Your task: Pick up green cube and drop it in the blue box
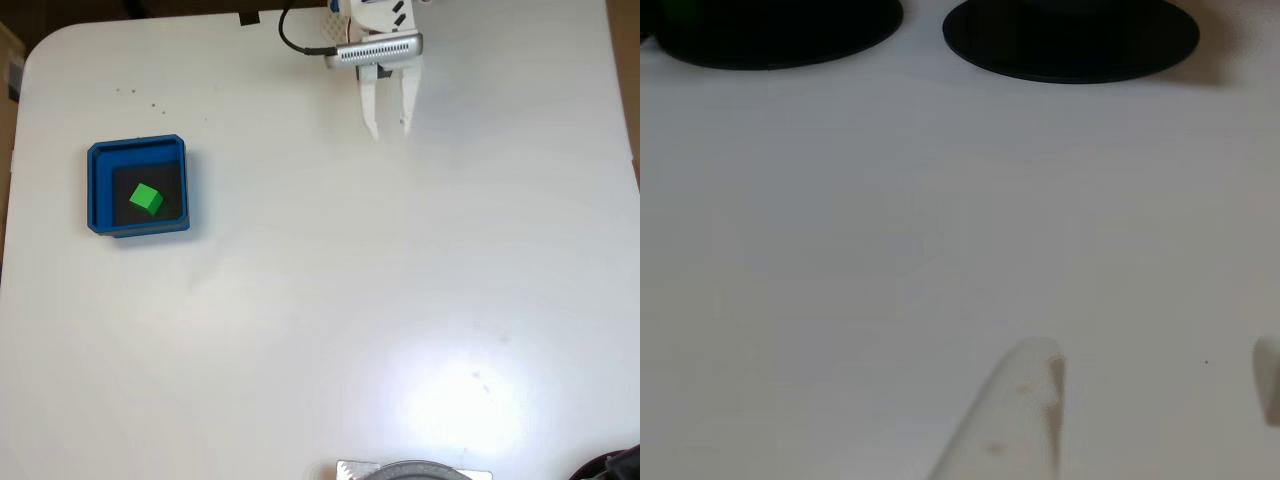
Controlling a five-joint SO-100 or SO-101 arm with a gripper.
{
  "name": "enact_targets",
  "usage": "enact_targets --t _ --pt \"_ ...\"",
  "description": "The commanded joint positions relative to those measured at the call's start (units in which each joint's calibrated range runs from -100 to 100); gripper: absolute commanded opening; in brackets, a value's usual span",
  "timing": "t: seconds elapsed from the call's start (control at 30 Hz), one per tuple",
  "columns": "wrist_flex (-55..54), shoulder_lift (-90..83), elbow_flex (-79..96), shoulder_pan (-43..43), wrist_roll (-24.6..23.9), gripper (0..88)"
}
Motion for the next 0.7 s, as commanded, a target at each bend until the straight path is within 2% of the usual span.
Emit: enact_targets --t 0.0,0.3,0.57,0.67 --pt "-1.0 -1.25 -0.46 -1.64 0.29 13.1" --pt "-1.0 -1.25 -0.37 -1.71 0.34 12.5" --pt "-0.92 -1.25 -0.37 -1.71 -0.05 3.2" --pt "-0.92 -1.25 -0.37 -1.71 -0.05 2.3"
